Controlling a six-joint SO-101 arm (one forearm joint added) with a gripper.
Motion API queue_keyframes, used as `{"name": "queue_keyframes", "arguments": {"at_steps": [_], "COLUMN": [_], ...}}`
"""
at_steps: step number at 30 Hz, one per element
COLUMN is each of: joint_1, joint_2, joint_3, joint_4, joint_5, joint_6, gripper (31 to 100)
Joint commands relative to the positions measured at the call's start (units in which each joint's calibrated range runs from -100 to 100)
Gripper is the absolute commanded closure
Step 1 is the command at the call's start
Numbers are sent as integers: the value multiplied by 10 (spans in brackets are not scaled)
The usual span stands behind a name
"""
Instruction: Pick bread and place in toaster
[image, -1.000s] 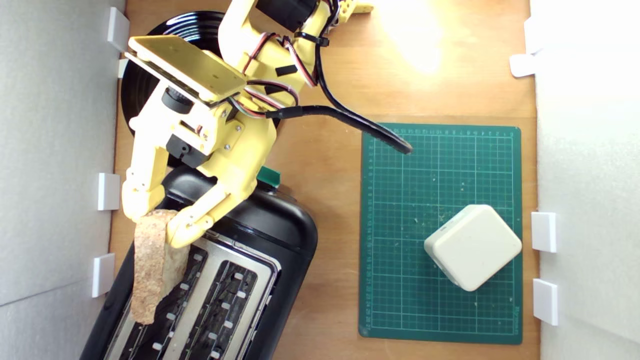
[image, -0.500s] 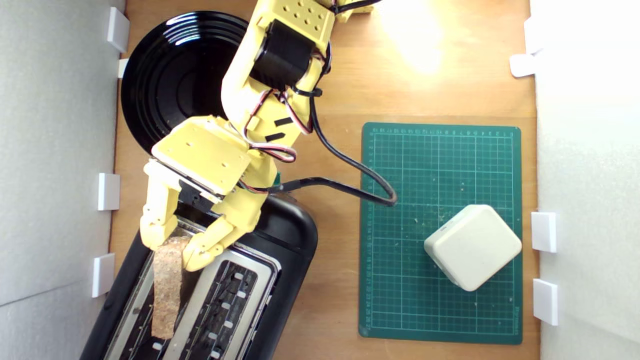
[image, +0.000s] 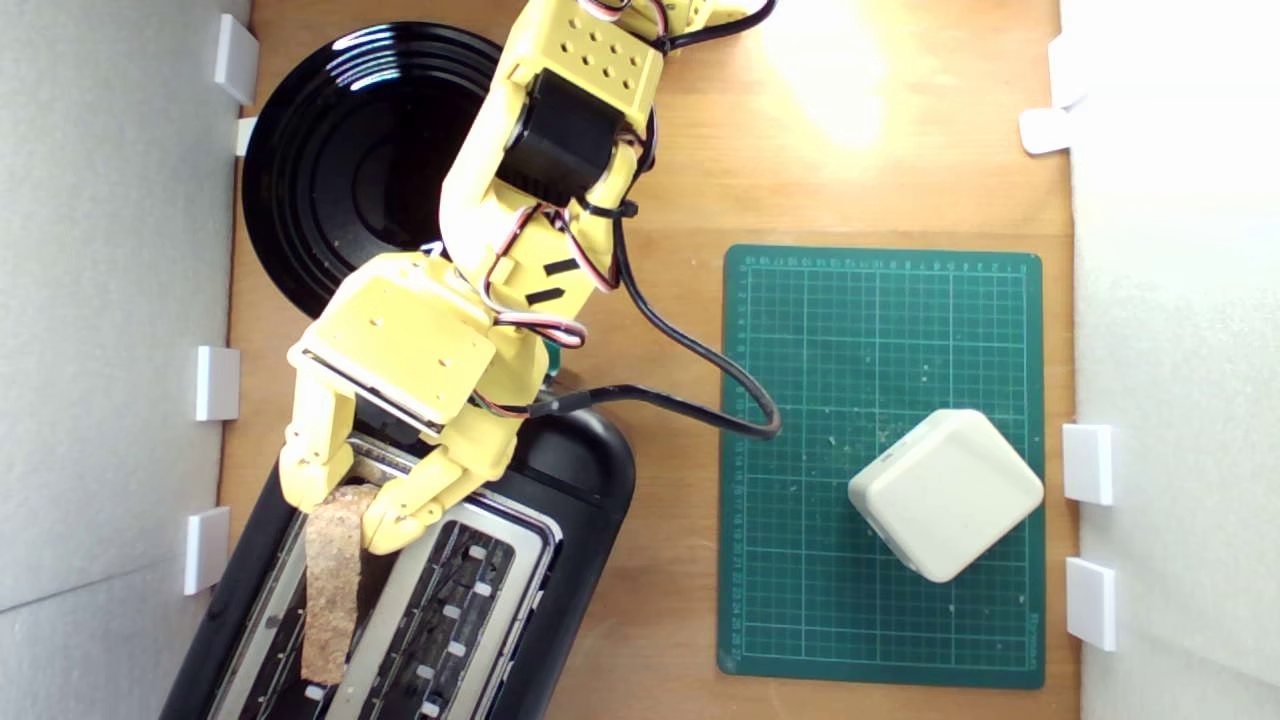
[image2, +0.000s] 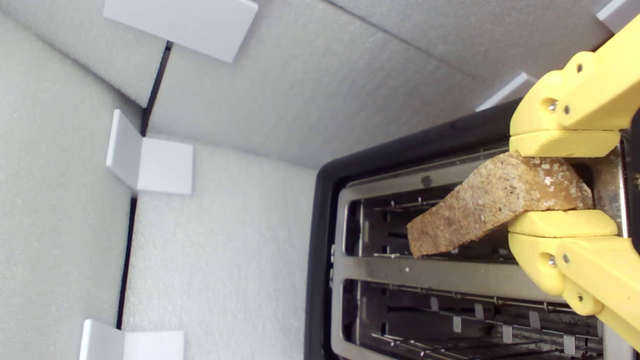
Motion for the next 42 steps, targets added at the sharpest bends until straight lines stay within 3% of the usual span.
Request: {"name": "queue_keyframes", "arguments": {"at_steps": [1,12,20,25,28,33,42], "joint_1": [-14,-14,-15,-30,-31,-35,-36], "joint_2": [5,-1,-2,-3,-14,-38,-65], "joint_3": [-5,-4,-4,-5,-5,-3,-3], "joint_4": [-9,-9,-9,-10,-30,-94,-97], "joint_5": [-3,-3,-3,-3,-3,-2,-2], "joint_6": [4,4,4,4,9,42,47], "gripper": [719,718,614,589,589,589,588]}}
